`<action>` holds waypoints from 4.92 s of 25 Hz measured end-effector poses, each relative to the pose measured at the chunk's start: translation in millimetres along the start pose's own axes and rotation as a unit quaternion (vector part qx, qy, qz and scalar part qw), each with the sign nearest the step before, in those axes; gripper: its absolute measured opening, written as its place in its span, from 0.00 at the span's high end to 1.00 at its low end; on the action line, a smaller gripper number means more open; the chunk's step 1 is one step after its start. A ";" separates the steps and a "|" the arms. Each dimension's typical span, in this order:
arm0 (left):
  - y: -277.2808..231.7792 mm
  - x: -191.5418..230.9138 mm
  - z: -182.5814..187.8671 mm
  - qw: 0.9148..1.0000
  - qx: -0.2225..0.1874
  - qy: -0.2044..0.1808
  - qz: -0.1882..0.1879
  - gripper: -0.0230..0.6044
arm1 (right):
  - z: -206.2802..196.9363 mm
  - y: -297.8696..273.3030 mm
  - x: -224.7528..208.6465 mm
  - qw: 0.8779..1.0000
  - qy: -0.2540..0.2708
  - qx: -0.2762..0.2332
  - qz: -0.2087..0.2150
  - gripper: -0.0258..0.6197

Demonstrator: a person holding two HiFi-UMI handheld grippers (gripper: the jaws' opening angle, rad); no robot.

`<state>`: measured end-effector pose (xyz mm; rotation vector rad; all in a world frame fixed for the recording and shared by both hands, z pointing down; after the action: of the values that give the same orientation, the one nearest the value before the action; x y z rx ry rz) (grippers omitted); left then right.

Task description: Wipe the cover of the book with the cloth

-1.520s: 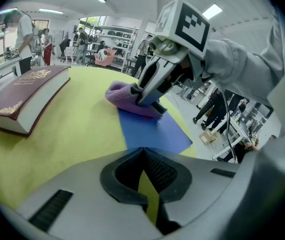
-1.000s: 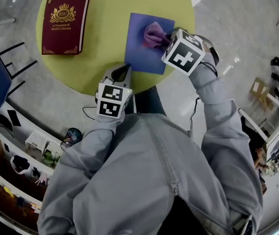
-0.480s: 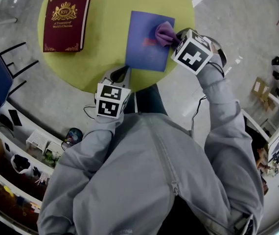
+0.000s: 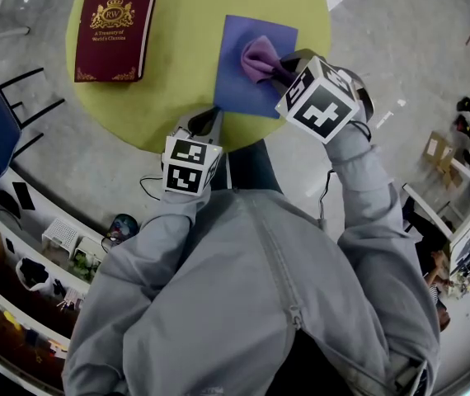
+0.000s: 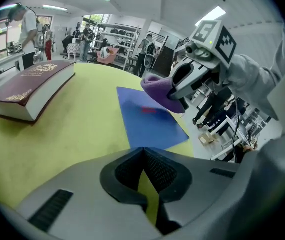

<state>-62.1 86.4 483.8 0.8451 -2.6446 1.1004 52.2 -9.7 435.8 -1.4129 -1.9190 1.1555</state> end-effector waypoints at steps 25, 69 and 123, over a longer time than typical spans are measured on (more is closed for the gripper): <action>-0.5 2.5 -1.0 1.000 -0.002 -0.003 0.000 0.94 | 62.3 -71.2 46.6 0.998 0.032 -0.016 0.054 0.82; -0.5 -1.6 -0.4 1.000 0.004 -0.001 -0.002 0.94 | -38.5 12.7 15.5 0.998 -0.059 0.011 -0.018 0.82; -0.9 -4.7 -5.3 1.000 0.009 -0.022 0.002 0.94 | -58.9 -14.3 73.5 0.996 -0.048 0.033 0.061 0.82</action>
<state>-58.1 91.7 486.5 0.8780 -2.6762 1.1199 65.3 77.5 471.7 -1.4816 -1.8622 1.3533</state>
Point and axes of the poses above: the fingertips, and each gripper's own axes: y backward along the fingers, x to its left, z out of its top, the point moved 3 cm from there along y, backward along the fingers, and after that the axes turned 15 degrees about -x, right-handed, at the moved point
